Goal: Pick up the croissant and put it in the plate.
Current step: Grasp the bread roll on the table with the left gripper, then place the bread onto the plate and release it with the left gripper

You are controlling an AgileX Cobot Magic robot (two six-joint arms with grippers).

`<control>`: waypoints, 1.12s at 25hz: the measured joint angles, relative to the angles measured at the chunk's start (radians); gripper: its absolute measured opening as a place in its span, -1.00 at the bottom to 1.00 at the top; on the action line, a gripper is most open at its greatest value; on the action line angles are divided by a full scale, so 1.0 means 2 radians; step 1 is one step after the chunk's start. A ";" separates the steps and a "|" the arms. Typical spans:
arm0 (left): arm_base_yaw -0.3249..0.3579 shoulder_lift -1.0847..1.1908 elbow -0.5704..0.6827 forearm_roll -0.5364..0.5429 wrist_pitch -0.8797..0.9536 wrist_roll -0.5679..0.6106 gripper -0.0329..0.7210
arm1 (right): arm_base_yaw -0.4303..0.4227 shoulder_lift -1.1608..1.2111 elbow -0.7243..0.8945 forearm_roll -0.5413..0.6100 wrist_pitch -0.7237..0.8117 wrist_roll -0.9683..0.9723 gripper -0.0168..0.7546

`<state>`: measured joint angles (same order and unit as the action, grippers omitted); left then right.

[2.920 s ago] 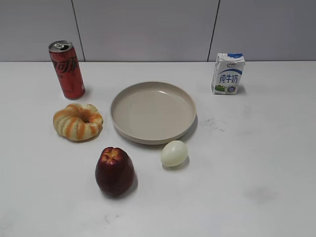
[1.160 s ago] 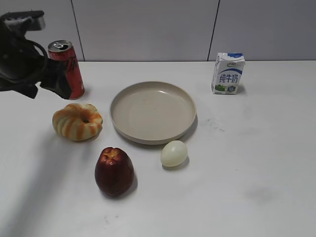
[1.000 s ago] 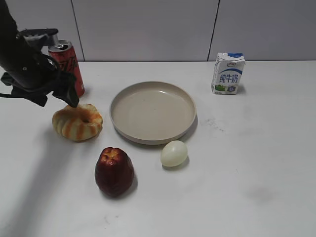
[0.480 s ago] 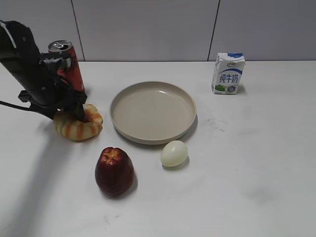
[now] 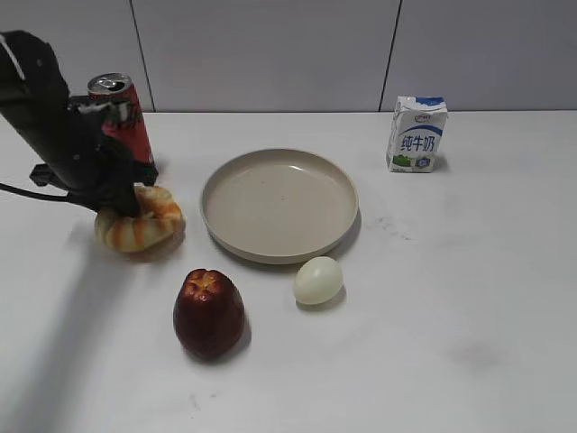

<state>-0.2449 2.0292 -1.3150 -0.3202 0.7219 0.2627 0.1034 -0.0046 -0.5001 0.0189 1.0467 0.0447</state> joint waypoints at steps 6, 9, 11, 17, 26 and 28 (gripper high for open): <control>-0.011 -0.093 -0.005 -0.028 0.010 0.000 -0.47 | 0.000 0.000 0.000 0.000 0.000 0.000 0.58; -0.033 -0.111 -0.036 -0.051 0.005 0.000 -0.47 | 0.000 0.000 0.000 0.000 0.000 0.000 0.58; -0.053 -0.106 -0.058 -0.055 -0.002 0.000 -0.47 | 0.000 0.000 0.000 0.000 0.000 0.000 0.58; -0.109 -0.038 -0.117 -0.058 -0.023 0.000 -0.47 | 0.000 0.000 0.000 0.000 0.000 0.000 0.58; -0.145 0.069 -0.135 -0.057 -0.050 0.001 -0.48 | 0.000 0.000 0.000 0.000 0.000 0.000 0.58; -0.147 0.081 -0.135 -0.057 -0.053 0.001 -0.37 | 0.000 0.000 0.000 0.000 0.000 0.000 0.58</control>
<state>-0.5396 2.1916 -1.5847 -0.4337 0.6159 0.2656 0.1034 -0.0046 -0.5001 0.0198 1.0467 0.0447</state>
